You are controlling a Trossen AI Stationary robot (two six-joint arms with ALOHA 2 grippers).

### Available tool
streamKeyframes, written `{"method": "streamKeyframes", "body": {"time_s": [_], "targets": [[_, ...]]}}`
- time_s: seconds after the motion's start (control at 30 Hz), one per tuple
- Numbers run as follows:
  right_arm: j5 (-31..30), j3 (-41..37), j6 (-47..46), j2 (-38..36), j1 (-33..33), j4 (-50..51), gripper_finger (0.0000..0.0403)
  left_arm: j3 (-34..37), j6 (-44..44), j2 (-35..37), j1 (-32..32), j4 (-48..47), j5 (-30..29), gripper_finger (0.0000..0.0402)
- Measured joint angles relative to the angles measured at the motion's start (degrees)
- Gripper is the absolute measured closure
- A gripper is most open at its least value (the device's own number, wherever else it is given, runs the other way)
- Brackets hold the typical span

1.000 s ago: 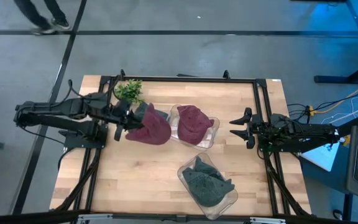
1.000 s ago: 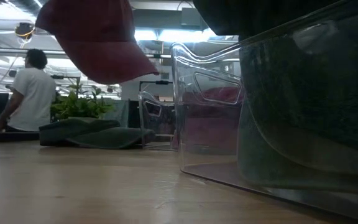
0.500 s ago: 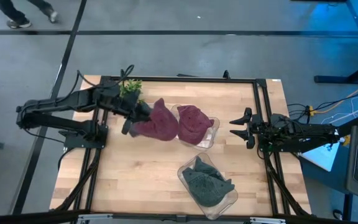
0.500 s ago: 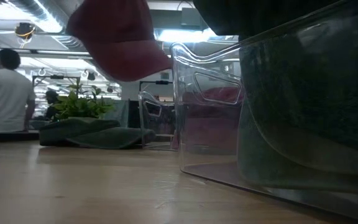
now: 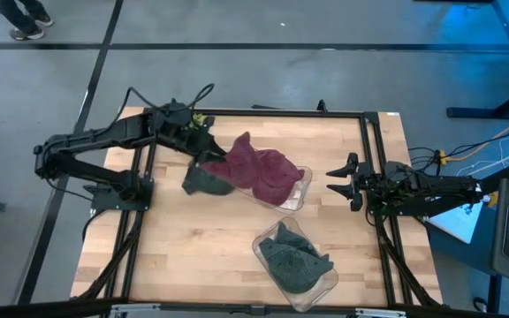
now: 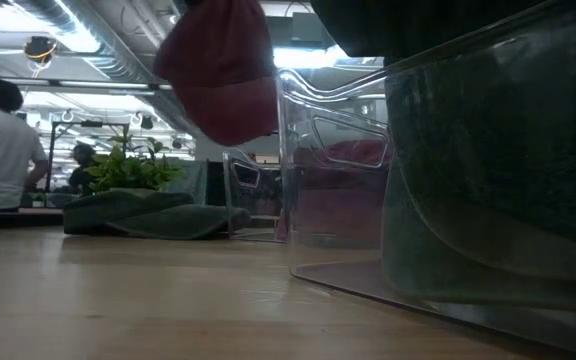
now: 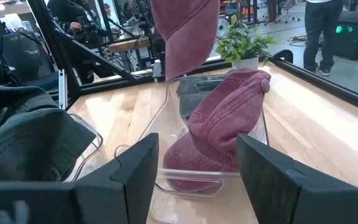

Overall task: Pick & Place hat
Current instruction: Put the red cap into the top transparent bin

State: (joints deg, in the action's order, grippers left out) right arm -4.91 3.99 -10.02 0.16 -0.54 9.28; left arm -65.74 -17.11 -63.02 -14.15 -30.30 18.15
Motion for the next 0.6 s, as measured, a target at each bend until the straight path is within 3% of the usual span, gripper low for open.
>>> {"method": "streamKeyframes", "body": {"time_s": [0.3, 0.6], "targets": [[0.0, 0.0, 0.0, 0.0, 0.0, 0.0, 0.0189, -5.6, -11.2, -6.7, -0.1, 0.1, -0.6, 0.0369], [0.0, 0.0, 0.0, 0.0, 0.0, 0.0, 0.0189, -9.5, -14.2, -11.4, -0.3, 2.4, -3.1, 0.0369]]}}
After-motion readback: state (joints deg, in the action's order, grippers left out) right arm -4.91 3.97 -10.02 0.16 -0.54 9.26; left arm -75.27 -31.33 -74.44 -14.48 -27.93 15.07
